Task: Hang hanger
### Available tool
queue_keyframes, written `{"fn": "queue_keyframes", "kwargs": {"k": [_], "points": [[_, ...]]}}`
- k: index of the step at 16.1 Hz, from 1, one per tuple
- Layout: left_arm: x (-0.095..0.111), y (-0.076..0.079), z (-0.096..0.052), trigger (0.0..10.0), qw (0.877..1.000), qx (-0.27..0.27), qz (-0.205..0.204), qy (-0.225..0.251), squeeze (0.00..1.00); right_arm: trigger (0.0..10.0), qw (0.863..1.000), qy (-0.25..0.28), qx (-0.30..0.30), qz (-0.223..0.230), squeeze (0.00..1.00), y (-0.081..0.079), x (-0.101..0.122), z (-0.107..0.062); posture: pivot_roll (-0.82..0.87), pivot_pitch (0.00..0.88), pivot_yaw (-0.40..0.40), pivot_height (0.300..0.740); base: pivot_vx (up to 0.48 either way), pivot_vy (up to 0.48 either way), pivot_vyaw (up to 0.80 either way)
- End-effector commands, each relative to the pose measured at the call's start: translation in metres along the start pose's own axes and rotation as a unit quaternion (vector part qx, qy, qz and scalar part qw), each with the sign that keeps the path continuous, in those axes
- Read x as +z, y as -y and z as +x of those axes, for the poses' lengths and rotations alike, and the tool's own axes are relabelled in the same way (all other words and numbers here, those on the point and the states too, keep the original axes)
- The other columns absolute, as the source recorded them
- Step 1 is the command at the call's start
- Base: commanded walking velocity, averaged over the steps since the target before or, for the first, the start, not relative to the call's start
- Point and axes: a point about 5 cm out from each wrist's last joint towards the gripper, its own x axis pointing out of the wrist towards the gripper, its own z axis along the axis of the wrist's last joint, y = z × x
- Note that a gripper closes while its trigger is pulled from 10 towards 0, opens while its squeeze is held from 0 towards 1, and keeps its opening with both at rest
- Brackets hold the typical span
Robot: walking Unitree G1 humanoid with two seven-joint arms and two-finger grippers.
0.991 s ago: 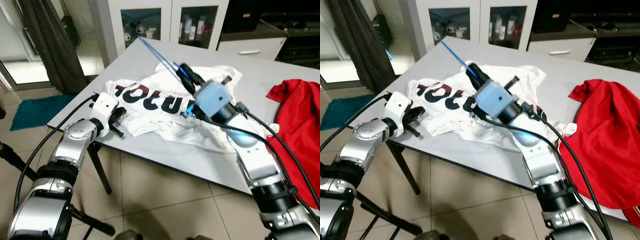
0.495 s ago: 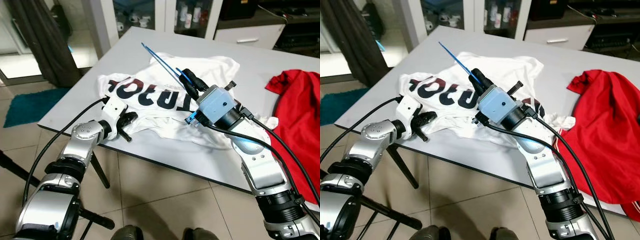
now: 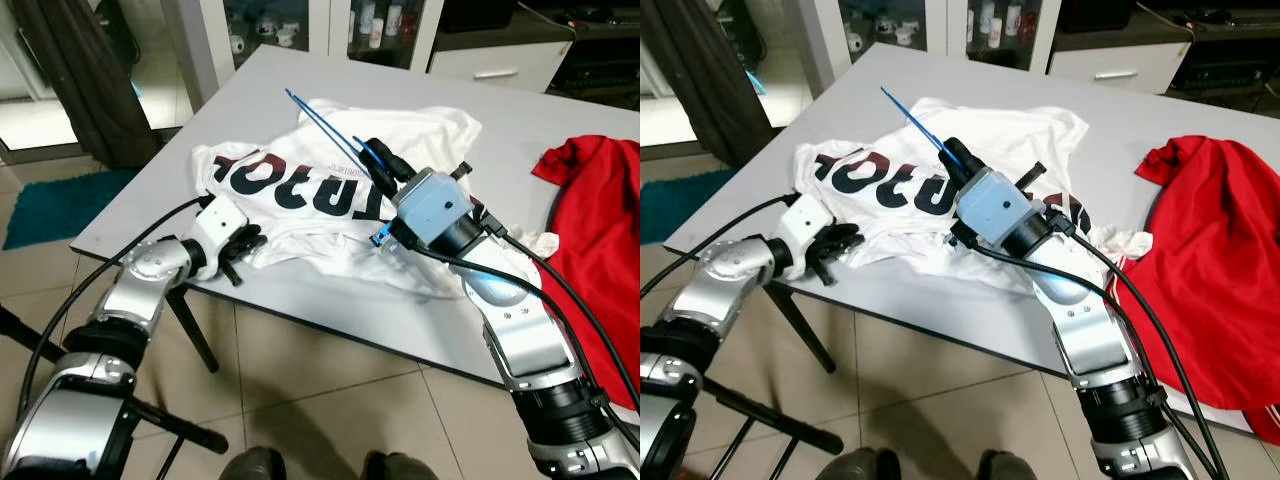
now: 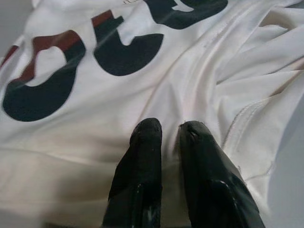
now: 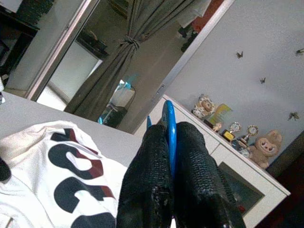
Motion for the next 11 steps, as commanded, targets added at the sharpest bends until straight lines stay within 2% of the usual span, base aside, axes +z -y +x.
{"fn": "queue_keyframes", "kwargs": {"k": [1,8,11], "points": [[0.003,0.0,-0.002,10.0,1.0,-0.009,0.015,-0.001,0.0,10.0,1.0,0.013,0.002,-0.004,0.0,0.004,0.006,0.003,-0.03,0.092,0.015,0.74,0.0,0.0,0.0],[0.009,0.017,-0.003,10.0,0.997,-0.077,0.029,0.008,0.0,10.0,1.0,0.012,0.003,-0.006,0.0,0.006,0.005,0.004,-0.03,0.081,0.013,0.74,0.0,0.0,0.0],[0.01,0.017,-0.006,10.0,0.996,-0.078,0.032,0.007,0.0,10.0,1.0,0.011,0.0,-0.005,0.0,0.006,0.004,0.004,-0.03,0.078,0.016,0.74,0.0,0.0,0.0]]}}
